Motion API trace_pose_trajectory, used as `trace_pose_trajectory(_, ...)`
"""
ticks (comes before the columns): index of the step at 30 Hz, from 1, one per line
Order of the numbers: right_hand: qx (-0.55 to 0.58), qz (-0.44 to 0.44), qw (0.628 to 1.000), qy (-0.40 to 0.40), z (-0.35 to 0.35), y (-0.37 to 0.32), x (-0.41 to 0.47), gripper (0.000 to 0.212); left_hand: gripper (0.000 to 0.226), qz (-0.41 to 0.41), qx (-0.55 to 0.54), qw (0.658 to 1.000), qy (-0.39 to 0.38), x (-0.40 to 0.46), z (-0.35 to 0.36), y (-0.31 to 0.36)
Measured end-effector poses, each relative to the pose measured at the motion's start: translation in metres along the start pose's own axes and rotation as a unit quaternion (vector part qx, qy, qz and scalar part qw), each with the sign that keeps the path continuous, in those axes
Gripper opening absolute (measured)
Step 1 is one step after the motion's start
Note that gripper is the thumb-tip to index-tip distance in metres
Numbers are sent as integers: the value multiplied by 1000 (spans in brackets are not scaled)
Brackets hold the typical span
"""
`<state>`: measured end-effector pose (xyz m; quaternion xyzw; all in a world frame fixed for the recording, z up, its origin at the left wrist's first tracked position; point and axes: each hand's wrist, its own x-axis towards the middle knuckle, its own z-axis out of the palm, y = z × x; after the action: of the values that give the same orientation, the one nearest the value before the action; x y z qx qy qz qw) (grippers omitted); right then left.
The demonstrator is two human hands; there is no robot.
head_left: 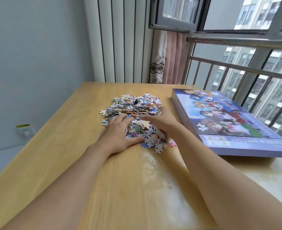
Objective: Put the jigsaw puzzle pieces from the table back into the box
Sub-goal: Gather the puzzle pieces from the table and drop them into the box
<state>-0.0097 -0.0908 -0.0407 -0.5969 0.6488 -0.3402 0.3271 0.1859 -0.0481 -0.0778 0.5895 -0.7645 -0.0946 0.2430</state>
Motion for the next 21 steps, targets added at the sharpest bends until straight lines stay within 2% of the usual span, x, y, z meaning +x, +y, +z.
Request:
trace_pose_trajectory(2, 2, 19, 1000, 21, 0, -6, 5, 100, 99, 6, -1, 1000, 3, 1, 1, 1)
trace_pose_trajectory(4, 3, 35, 999, 33, 0, -11, 13, 60, 97, 10, -1, 1000, 7, 5, 3, 2)
trace_pose_trajectory(5, 13, 43, 998, 40, 0, -13, 16, 50, 97, 14, -4, 1000, 8, 6, 3, 3)
trace_pose_trajectory(8, 35, 46, 998, 38, 5, -15, 23, 50, 100, 23, -15, 1000, 7, 9, 3, 2)
trace_pose_trajectory(12, 62, 11, 995, 76, 11, -9, 21, 51, 97, 27, -13, 1000, 6, 12, 4, 0)
trace_pose_trajectory(15, 87, -13, 991, 98, 10, -4, 16, 44, 93, 33, -15, 999, 10, 12, 5, 0)
trace_pose_trajectory(21, 124, -17, 991, 46, 4, -5, 9, 30, 94, 43, -18, 999, 3, 12, 7, -2)
